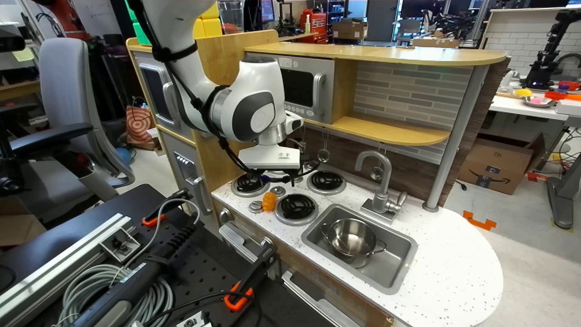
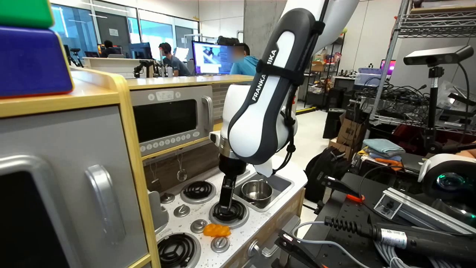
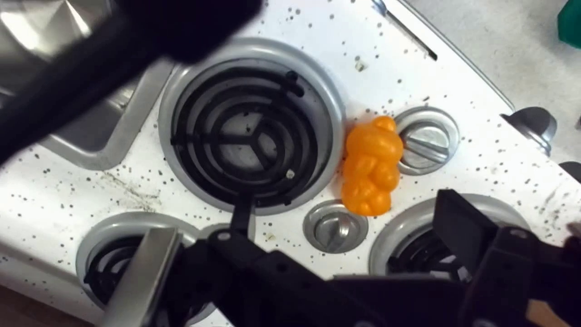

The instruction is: Place the orange toy in the pot

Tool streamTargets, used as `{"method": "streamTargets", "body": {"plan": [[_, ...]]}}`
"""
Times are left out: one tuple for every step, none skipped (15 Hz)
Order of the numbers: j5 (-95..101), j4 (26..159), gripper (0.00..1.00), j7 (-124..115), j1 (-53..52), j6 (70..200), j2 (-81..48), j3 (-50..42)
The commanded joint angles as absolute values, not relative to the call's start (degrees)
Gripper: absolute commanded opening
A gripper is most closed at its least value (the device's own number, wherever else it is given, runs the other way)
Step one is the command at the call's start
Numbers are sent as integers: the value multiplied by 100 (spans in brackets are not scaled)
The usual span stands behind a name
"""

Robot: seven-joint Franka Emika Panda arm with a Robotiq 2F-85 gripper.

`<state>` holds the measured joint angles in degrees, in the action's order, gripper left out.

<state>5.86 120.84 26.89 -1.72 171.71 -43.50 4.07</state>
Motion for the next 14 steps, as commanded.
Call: {"method": "streamTargets", "body": {"plan": [[939,12009,100,2099,-460,16597,-4374,235],[953,11988,100,2031,-447,16487,-4411,283],[943,11958,100,1974,-426,16417,-4453,343],[903,11925,100,1941,-382,16363,-4499,418],[876,11899,100,1897,-363,16333,-4541,453],[850,11866,100,1824,-364,16316,-4590,464],[821,11825,100,1753,-356,16354,-4665,483],[798,11782,100,1728,-311,16434,-4745,539],[801,11719,100,1707,-300,16493,-4830,567],[785,11727,100,1758,-208,16539,-4832,678],[891,11908,100,1721,-307,16499,-4671,536],[883,11860,100,1720,-287,16501,-4725,580],[878,11833,100,1716,-278,16501,-4751,601],[877,11815,100,1714,-277,16501,-4762,607]]}}
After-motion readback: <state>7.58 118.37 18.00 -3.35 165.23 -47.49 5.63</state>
